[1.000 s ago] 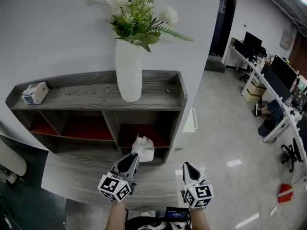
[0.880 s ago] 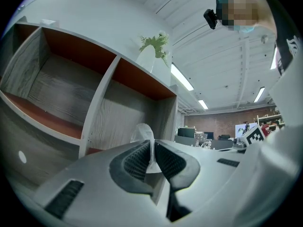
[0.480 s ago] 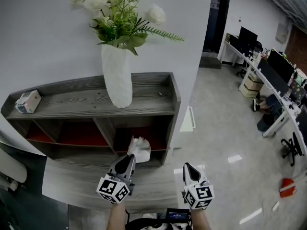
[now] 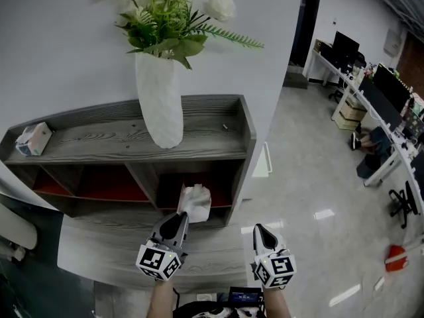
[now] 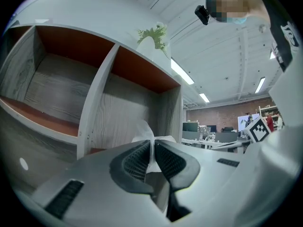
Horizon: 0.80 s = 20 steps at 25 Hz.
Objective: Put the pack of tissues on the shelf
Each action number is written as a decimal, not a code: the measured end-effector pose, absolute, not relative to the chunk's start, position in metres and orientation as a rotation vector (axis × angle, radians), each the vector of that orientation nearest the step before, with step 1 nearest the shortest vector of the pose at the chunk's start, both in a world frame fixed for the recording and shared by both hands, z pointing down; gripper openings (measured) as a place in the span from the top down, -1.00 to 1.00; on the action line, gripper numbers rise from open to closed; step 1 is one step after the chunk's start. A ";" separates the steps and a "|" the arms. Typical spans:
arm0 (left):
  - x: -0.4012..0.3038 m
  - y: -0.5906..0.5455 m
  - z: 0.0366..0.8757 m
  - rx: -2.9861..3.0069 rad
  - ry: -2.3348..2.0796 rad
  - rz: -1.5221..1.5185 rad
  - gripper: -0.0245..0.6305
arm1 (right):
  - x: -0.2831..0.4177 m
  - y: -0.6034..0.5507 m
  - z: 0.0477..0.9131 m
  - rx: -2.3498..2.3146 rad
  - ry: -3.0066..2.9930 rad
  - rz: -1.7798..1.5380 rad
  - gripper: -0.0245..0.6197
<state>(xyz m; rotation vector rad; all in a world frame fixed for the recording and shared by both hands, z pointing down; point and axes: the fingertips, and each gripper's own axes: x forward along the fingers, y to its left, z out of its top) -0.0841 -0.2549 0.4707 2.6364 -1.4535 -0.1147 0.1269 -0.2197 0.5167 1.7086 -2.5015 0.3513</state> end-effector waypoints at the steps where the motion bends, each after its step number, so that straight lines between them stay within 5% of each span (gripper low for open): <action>1: -0.084 -0.256 0.472 2.635 -1.455 -0.108 0.84 | 0.127 -0.221 0.517 1.709 -2.499 0.353 0.91; 20: -0.092 -0.272 0.490 2.599 -1.534 -0.045 0.84 | 0.123 -0.238 0.535 1.671 -2.481 0.410 0.91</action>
